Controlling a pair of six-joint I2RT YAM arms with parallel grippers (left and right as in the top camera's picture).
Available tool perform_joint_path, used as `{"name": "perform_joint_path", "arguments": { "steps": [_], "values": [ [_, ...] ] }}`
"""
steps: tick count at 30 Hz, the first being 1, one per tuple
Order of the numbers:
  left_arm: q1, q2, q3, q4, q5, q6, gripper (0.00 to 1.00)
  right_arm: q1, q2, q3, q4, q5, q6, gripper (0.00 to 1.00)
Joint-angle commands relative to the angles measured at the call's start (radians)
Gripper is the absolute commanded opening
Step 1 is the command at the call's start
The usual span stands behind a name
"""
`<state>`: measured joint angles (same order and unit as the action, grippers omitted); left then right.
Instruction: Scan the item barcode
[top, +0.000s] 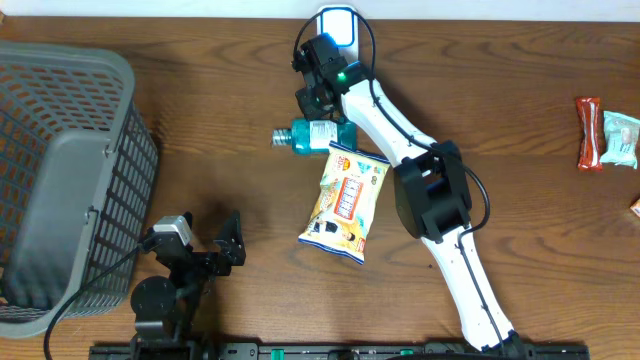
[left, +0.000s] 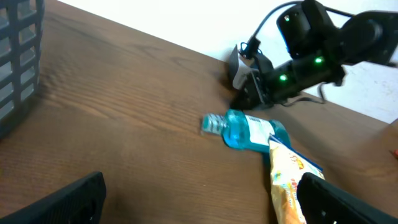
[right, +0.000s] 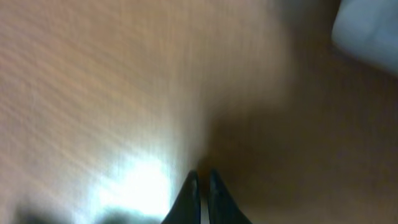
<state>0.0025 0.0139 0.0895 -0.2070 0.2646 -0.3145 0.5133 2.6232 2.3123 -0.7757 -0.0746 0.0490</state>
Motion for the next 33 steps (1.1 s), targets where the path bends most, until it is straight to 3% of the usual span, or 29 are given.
{"name": "perform_joint_path", "arguments": {
  "steps": [1,5,7,10,12,14,16,20,33],
  "values": [
    [-0.003,-0.003,-0.016,-0.021,0.012,0.002,0.98,0.024,-0.108,-0.014,-0.143,-0.014,0.006,0.01],
    [-0.003,-0.003,-0.016,-0.021,0.012,0.002,0.98,0.047,-0.205,-0.014,-0.278,-0.014,-0.011,0.04],
    [-0.003,-0.003,-0.016,-0.021,0.012,0.002,0.98,0.056,-0.250,-0.014,-0.326,-0.018,-0.073,0.23],
    [-0.003,-0.003,-0.016,-0.021,0.012,0.002,0.98,0.063,-0.310,-0.014,-0.375,-0.120,-0.306,0.56],
    [-0.003,-0.003,-0.016,-0.021,0.012,0.002,0.98,0.063,-0.323,-0.014,-0.397,-0.217,-0.432,0.73],
    [-0.003,-0.003,-0.016,-0.021,0.012,0.002,0.98,0.058,-0.314,-0.018,-0.424,-0.300,-0.538,0.86],
    [-0.003,-0.003,-0.016,-0.020,0.012,0.002,0.98,0.053,-0.286,-0.020,-0.448,-0.339,-0.602,0.92],
    [-0.003,-0.003,-0.016,-0.021,0.012,0.002,0.98,0.048,-0.195,-0.020,-0.446,-0.355,-0.678,0.99],
    [-0.003,-0.003,-0.016,-0.020,0.012,0.002,0.98,0.054,-0.070,-0.020,-0.369,-0.204,-0.701,0.99]
  ]
}}
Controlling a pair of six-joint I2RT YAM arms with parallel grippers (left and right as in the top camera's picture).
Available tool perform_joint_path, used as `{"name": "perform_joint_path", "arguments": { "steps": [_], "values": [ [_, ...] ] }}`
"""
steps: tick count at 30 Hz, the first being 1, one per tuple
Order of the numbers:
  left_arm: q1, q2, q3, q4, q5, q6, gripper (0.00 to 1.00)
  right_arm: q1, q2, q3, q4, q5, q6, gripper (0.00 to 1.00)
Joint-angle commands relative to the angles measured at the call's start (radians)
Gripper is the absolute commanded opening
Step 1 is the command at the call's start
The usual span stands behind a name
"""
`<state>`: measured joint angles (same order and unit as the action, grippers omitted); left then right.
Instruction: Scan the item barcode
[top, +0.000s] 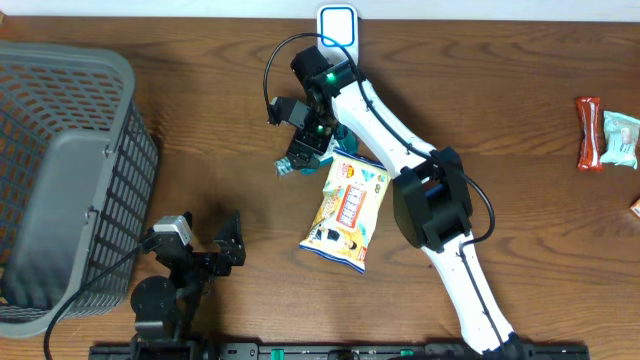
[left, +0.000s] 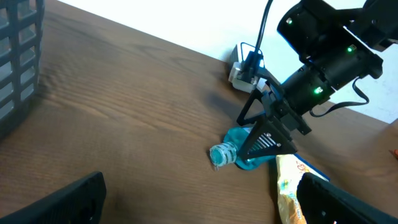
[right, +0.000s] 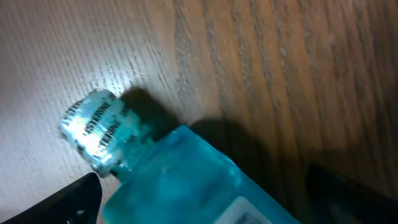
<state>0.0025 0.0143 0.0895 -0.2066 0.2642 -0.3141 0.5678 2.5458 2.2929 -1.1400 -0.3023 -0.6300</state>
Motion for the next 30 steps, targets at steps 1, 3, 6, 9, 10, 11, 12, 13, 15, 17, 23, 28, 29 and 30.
{"name": "perform_joint_path", "arguments": {
  "steps": [1,3,6,9,10,11,12,13,15,17,23,28,29,30],
  "values": [
    [-0.003,-0.004,-0.016,-0.021,0.013,0.002,0.98,0.000,0.008,-0.001,-0.009,0.023,-0.022,0.99],
    [-0.003,-0.004,-0.016,-0.021,0.013,0.002,0.98,0.000,0.009,-0.001,-0.030,0.023,-0.023,0.99],
    [-0.003,-0.004,-0.016,-0.021,0.013,0.002,0.98,0.000,0.009,-0.001,-0.093,0.023,-0.079,0.99],
    [-0.003,-0.004,-0.016,-0.021,0.013,0.002,0.98,0.000,0.009,-0.001,-0.174,0.024,-0.145,0.96],
    [-0.003,-0.004,-0.016,-0.021,0.013,0.002,0.98,0.000,0.009,-0.001,-0.190,0.024,-0.153,0.96],
    [-0.003,-0.004,-0.016,-0.021,0.013,0.002,0.98,0.000,0.009,-0.001,-0.199,0.024,-0.153,0.95],
    [-0.003,-0.004,-0.016,-0.021,0.013,0.002,0.98,-0.001,0.009,-0.003,-0.203,0.024,-0.153,0.93],
    [-0.003,-0.004,-0.016,-0.021,0.013,0.002,0.98,0.000,0.009,-0.005,-0.204,0.024,-0.152,0.91],
    [-0.003,-0.004,-0.016,-0.021,0.013,0.002,0.98,0.000,0.009,-0.008,-0.203,0.023,-0.122,0.89],
    [-0.003,-0.004,-0.016,-0.021,0.013,0.002,0.98,0.000,0.009,-0.014,-0.203,0.023,-0.076,0.88],
    [-0.003,-0.004,-0.016,-0.021,0.013,0.002,0.98,0.013,0.009,-0.026,-0.202,0.008,0.094,0.85],
    [-0.003,-0.004,-0.016,-0.021,0.013,0.002,0.98,0.025,0.009,-0.090,-0.144,0.017,0.148,0.74],
    [-0.003,-0.004,-0.016,-0.021,0.013,0.002,0.98,0.027,0.009,-0.116,-0.121,0.027,0.156,0.70],
    [-0.003,-0.004,-0.016,-0.021,0.013,0.002,0.98,0.029,0.009,-0.139,-0.097,0.054,0.182,0.68]
  ]
}}
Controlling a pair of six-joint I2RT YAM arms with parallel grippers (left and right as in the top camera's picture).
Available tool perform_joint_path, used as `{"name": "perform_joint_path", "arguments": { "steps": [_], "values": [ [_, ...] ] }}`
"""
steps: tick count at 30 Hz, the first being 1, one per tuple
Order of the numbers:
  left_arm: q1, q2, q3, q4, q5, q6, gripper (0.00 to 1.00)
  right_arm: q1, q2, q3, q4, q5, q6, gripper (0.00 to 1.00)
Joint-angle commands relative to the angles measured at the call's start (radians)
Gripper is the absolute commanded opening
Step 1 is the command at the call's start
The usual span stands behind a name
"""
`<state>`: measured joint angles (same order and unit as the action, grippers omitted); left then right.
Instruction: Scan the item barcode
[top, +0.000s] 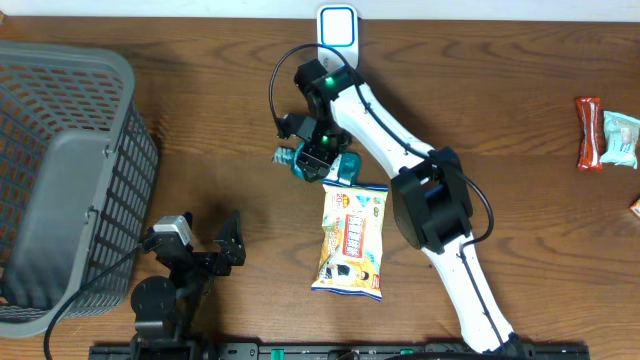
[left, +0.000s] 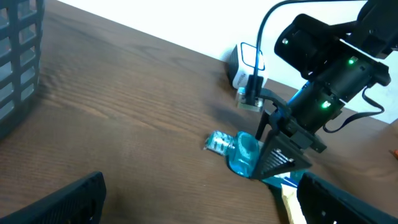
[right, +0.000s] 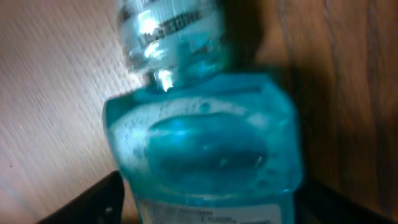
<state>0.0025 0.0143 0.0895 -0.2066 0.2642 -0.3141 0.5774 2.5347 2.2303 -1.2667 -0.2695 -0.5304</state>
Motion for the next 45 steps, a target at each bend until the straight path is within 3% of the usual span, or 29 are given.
{"name": "perform_joint_path", "arguments": {
  "steps": [1,6,13,19,27,36,43,45],
  "values": [
    [-0.003,-0.004,-0.016,-0.021,0.013,0.002,0.98,0.021,0.020,-0.093,0.050,0.060,0.115,0.64],
    [-0.003,-0.004,-0.016,-0.021,0.013,0.002,0.98,0.041,0.017,-0.106,0.085,0.291,0.186,0.48],
    [-0.003,-0.004,-0.016,-0.021,0.013,0.002,0.98,0.089,0.016,-0.062,0.087,0.471,0.202,0.44],
    [-0.003,-0.004,-0.016,-0.021,0.013,0.002,0.98,0.142,0.016,-0.055,0.116,0.698,0.370,0.36],
    [-0.003,-0.004,-0.016,-0.021,0.013,0.002,0.98,0.217,0.016,-0.055,0.114,0.818,0.520,0.35],
    [-0.003,-0.004,-0.016,-0.021,0.013,0.002,0.98,0.255,0.016,-0.055,0.112,0.815,0.561,0.31],
    [-0.003,-0.004,-0.016,-0.021,0.013,0.002,0.98,0.249,0.016,-0.056,0.117,0.760,0.563,0.36],
    [-0.003,-0.004,-0.016,-0.021,0.013,0.002,0.98,0.243,0.016,-0.055,0.119,0.761,0.563,0.41]
  ]
}}
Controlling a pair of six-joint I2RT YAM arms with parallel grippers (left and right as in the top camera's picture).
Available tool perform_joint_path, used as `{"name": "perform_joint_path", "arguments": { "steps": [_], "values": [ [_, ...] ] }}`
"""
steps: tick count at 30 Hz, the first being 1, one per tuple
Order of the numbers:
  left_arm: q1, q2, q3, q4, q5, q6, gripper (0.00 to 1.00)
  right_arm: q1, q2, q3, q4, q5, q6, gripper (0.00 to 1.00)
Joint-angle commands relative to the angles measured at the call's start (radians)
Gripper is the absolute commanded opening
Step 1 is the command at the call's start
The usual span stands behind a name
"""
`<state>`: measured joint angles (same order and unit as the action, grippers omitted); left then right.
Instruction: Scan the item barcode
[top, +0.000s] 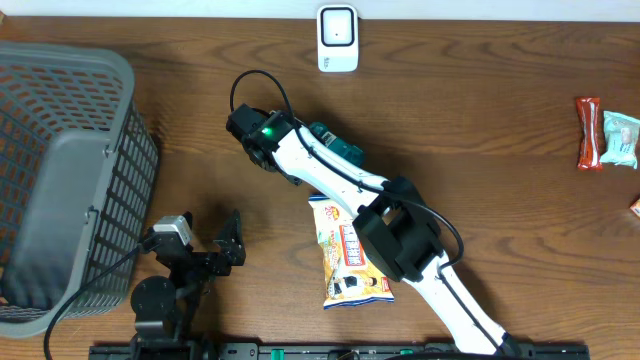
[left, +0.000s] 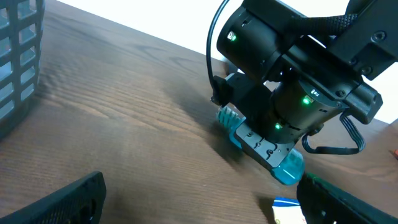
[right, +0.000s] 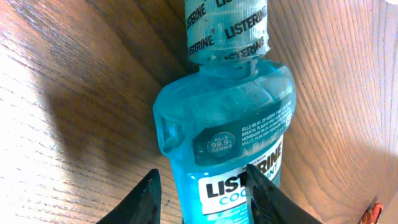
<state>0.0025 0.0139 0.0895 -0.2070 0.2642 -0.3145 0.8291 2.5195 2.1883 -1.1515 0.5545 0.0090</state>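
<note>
A teal Listerine mouthwash bottle (right: 227, 143) fills the right wrist view, cap toward the top. My right gripper (right: 204, 190) is shut on its body, one finger on each side. From overhead the bottle (top: 338, 146) shows only partly under my right arm, left of table centre. In the left wrist view the bottle (left: 283, 163) slants below that arm. The white scanner (top: 338, 25) stands at the far edge. My left gripper (left: 199, 208) rests open near the front edge, holding nothing.
A grey mesh basket (top: 60, 180) fills the left side. A yellow snack bag (top: 352, 262) lies under my right arm, near the front. Small wrapped snacks (top: 590, 132) sit at the right edge.
My right gripper has narrowed from open astride the bottle to shut on it. Wrist and bottle now sit further left and turned. The snack bag shifted slightly toward the front.
My right gripper was shut close to the scanner while the bottle lay against the snack bag. Then it was open over the bottle's neck, then astride the bottle's body. Now it is shut on the bottle. The left arm stayed parked throughout.
</note>
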Motion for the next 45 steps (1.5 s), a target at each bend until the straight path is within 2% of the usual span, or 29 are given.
{"name": "perform_joint_path", "arguments": {
  "steps": [1,5,8,13,16,23,27,34,39,45],
  "values": [
    [-0.003,-0.003,-0.016,-0.021,0.013,0.002,0.98,-0.012,0.031,-0.013,0.005,-0.063,0.023,0.48],
    [-0.003,-0.003,-0.016,-0.021,0.013,0.002,0.98,-0.022,0.031,-0.008,0.023,-0.049,0.008,0.80],
    [-0.003,-0.003,-0.016,-0.021,0.013,0.002,0.98,-0.027,0.031,-0.008,0.064,-0.020,-0.008,0.91],
    [-0.003,-0.003,-0.016,-0.021,0.013,0.002,0.98,-0.036,0.032,-0.009,0.151,0.001,-0.010,0.96],
    [-0.003,-0.003,-0.016,-0.021,0.013,0.002,0.98,-0.052,0.035,-0.012,0.174,-0.059,-0.011,0.96],
    [-0.003,-0.003,-0.016,-0.021,0.013,0.002,0.98,-0.108,0.071,-0.026,0.128,-0.151,-0.011,0.91],
    [-0.003,-0.003,-0.016,-0.021,0.013,0.002,0.98,-0.124,0.101,-0.029,0.087,-0.237,-0.065,0.77],
    [-0.003,-0.003,-0.016,-0.021,0.013,0.002,0.98,-0.130,0.125,-0.029,0.079,-0.276,-0.081,0.56],
    [-0.003,-0.003,-0.016,-0.021,0.013,0.003,0.98,-0.135,0.091,-0.021,0.040,-0.403,-0.138,0.54],
    [-0.003,-0.003,-0.016,-0.021,0.013,0.002,0.98,-0.154,0.032,-0.009,-0.048,-0.500,-0.188,0.45]
  ]
}}
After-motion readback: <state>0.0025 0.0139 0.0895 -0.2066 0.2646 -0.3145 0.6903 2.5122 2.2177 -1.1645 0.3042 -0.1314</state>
